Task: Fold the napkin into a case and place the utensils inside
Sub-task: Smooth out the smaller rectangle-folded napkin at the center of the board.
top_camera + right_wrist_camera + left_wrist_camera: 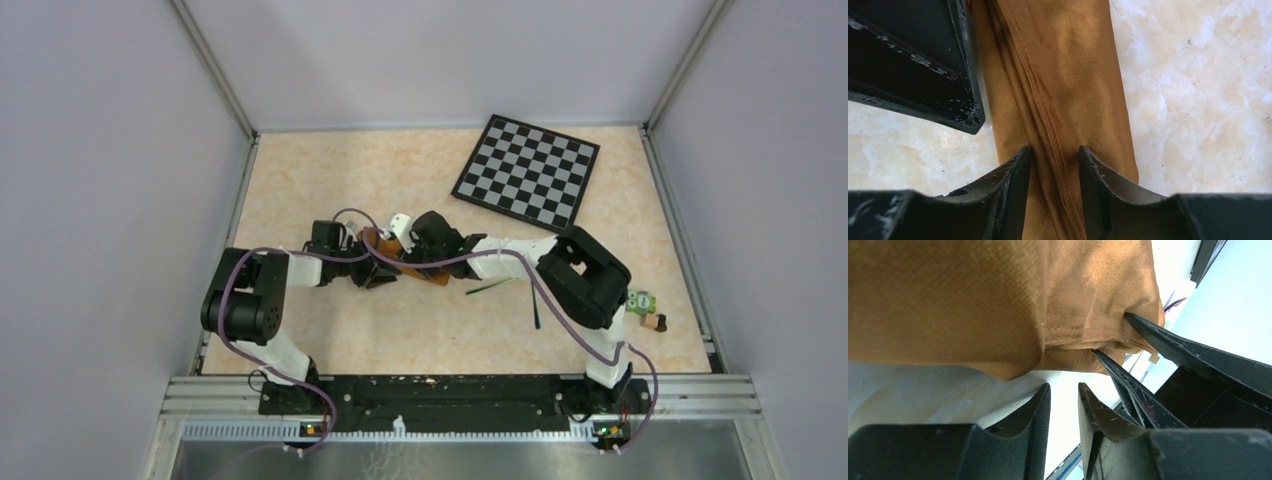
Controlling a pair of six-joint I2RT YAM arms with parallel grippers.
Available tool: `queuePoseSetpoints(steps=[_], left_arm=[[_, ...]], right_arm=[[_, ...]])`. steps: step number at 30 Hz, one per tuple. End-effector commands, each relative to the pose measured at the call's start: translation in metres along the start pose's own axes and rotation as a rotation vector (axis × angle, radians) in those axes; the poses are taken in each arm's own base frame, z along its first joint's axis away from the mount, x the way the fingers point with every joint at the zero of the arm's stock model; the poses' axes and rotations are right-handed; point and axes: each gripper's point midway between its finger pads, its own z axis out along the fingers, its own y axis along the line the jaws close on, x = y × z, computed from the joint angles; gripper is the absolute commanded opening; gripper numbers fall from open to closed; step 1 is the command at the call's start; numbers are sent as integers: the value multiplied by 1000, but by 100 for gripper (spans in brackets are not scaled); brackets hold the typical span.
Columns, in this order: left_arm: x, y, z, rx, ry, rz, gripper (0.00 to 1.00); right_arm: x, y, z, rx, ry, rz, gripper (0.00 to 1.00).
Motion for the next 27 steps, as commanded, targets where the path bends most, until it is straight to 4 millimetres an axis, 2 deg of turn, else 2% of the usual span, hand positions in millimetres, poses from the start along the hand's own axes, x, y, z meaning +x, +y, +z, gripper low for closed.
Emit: queuePoseSetpoints(steps=[1, 3, 6, 8, 12, 16, 18, 27], left_arm=[[-3, 31, 9, -116, -36, -21, 33], [-2, 33, 12, -115, -28, -30, 32], [-1, 37, 14, -122, -28, -37, 30], [-1, 40, 15, -131, -31, -40, 28], [-1, 45, 17, -143, -31, -46, 26], [-1, 48, 18, -145, -34, -52, 24], [-1, 46, 19, -137, -39, -53, 23], [-2, 44, 17, -142, -54, -43, 19]], right_arm=[[-12, 2, 9, 5, -36, -26, 40], [-7, 2, 12, 24, -21, -36, 37], [-6, 1, 14, 46, -14, -33, 26], [-15, 0, 10, 50, -31, -26, 17], [-45, 0, -7, 48, -75, -12, 0], [-60, 4, -24, 21, -91, 18, 0], [-62, 8, -27, -2, -91, 31, 0], [-42, 30, -9, -88, -54, 113, 0]])
